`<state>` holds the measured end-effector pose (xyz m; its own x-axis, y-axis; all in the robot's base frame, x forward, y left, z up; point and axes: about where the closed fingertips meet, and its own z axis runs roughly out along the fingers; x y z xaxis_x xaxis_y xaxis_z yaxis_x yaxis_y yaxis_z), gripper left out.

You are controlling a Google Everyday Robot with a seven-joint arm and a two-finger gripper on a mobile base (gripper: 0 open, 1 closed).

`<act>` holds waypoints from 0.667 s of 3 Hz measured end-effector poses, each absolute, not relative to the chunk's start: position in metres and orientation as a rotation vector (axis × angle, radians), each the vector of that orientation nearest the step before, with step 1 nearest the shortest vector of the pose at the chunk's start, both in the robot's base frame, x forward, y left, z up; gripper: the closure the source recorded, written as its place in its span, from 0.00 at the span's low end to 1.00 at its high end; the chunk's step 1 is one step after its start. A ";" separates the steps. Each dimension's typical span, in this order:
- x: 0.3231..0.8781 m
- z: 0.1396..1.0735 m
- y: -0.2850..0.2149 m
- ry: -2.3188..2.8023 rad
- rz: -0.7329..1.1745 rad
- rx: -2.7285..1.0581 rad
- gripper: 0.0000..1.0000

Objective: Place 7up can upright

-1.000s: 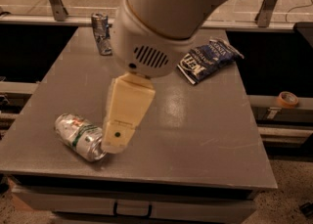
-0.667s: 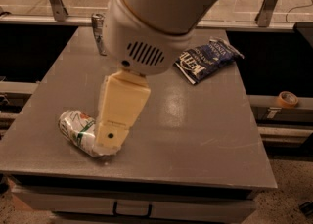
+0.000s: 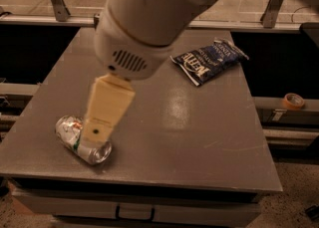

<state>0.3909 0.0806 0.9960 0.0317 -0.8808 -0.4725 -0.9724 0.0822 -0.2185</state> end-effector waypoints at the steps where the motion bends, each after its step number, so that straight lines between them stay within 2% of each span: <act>1: 0.443 0.948 0.124 1.956 0.305 -1.685 0.00; 2: 0.482 0.919 0.149 2.025 0.344 -1.591 0.00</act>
Offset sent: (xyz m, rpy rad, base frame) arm 0.1452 0.0980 -0.1187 0.1446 0.1379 -0.2792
